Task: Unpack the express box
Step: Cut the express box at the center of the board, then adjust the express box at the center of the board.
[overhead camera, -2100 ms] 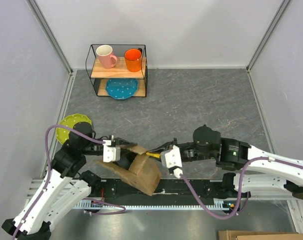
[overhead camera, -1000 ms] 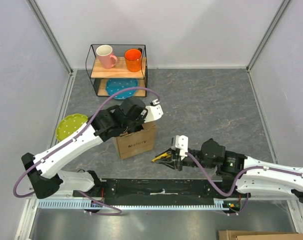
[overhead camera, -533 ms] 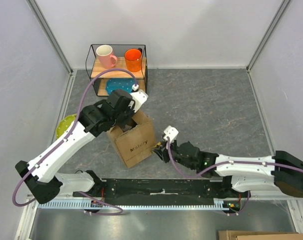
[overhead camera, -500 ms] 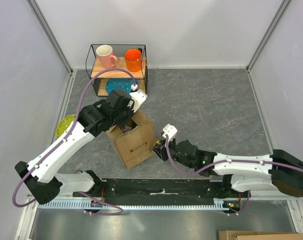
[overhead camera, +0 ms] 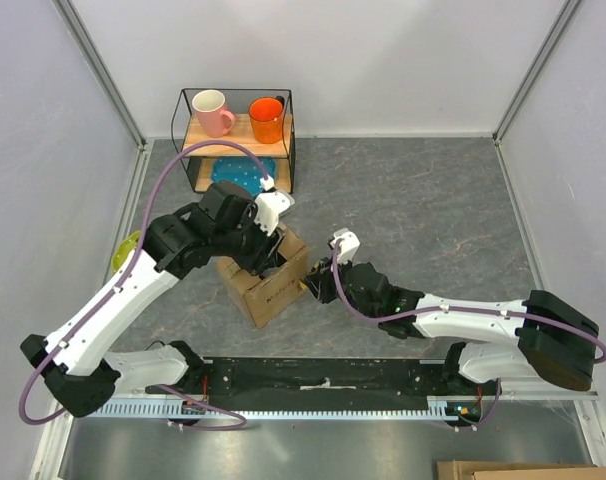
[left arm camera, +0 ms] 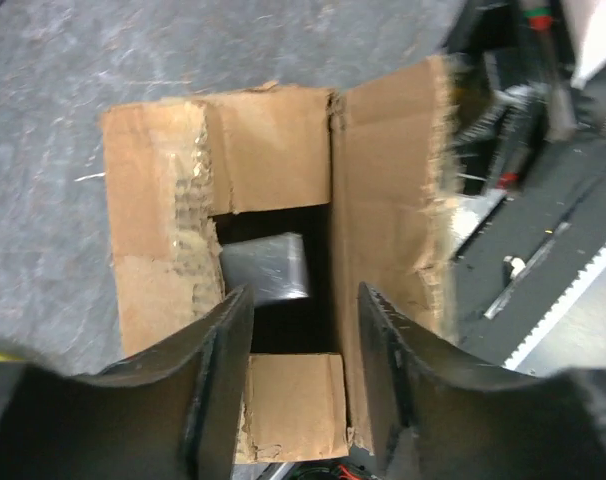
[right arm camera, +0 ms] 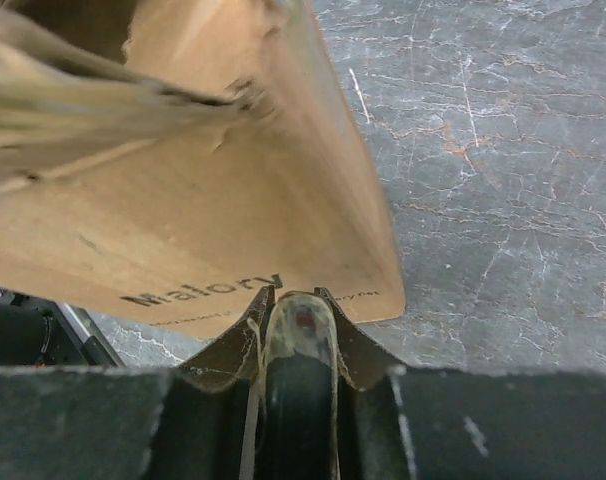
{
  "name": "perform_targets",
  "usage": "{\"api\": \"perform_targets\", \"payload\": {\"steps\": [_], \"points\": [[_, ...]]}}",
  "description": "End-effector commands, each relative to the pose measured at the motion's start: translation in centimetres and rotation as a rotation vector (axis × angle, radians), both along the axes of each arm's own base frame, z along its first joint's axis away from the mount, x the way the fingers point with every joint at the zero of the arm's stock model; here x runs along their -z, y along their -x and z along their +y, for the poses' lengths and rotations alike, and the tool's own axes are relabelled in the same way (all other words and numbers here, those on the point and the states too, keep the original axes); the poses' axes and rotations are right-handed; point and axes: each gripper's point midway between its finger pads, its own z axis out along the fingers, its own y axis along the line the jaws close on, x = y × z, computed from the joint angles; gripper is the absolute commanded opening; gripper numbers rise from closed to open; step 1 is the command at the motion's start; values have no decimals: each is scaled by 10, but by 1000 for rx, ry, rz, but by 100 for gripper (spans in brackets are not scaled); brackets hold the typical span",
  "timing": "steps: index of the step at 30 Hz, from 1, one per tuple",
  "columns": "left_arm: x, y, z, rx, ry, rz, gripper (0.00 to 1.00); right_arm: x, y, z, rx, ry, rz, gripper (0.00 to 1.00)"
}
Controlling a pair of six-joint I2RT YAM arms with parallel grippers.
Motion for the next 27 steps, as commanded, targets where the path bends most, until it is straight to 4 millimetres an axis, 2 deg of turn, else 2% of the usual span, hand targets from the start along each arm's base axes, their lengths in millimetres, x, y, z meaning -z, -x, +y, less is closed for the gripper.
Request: {"api": "perform_targets", "payload": {"steps": [1,3,5,8,9,12,15,16,18,19,20,21,23,24,26,27], "points": [[-27,23,-16,74,163,61,58,-28,-11,6,29,-93,-6,0],[-28,26,-15,86,170,68,95,-29,-15,5,33,-89,-7,0],[-32,30,-15,105,182,68,99,-29,-20,2,45,-84,-6,0],[-53,31,-12,131,198,14,99,-29,-23,0,46,-77,-2,0],[-69,28,-9,133,215,-36,99,-28,-24,-1,49,-69,-1,0],[-98,20,6,125,193,-178,99,-24,-28,-5,56,-63,8,0],[-109,-5,41,33,56,-378,100,-23,-32,-5,55,-66,19,0],[-111,-15,61,-37,-13,-446,100,-22,-33,-5,56,-64,21,0],[-109,-28,86,-103,-105,-568,100,-21,-33,-4,53,-63,23,0],[-110,-37,107,-194,-179,-626,100,-19,-33,-3,48,-58,28,0],[-108,-44,119,-209,-258,-673,100,-19,-34,-4,52,-62,33,0],[-97,-55,132,-268,-306,-701,99,-20,-35,-3,50,-68,32,0],[-94,-62,159,-334,-391,-757,99,-19,-35,-1,41,-69,39,0],[-87,-72,182,-418,-424,-757,99,-22,-35,2,34,-73,39,0],[-73,-81,198,-427,-455,-743,99,-21,-35,4,25,-70,46,0],[-66,-84,220,-485,-483,-718,99,-23,-37,5,24,-73,48,0]]}}
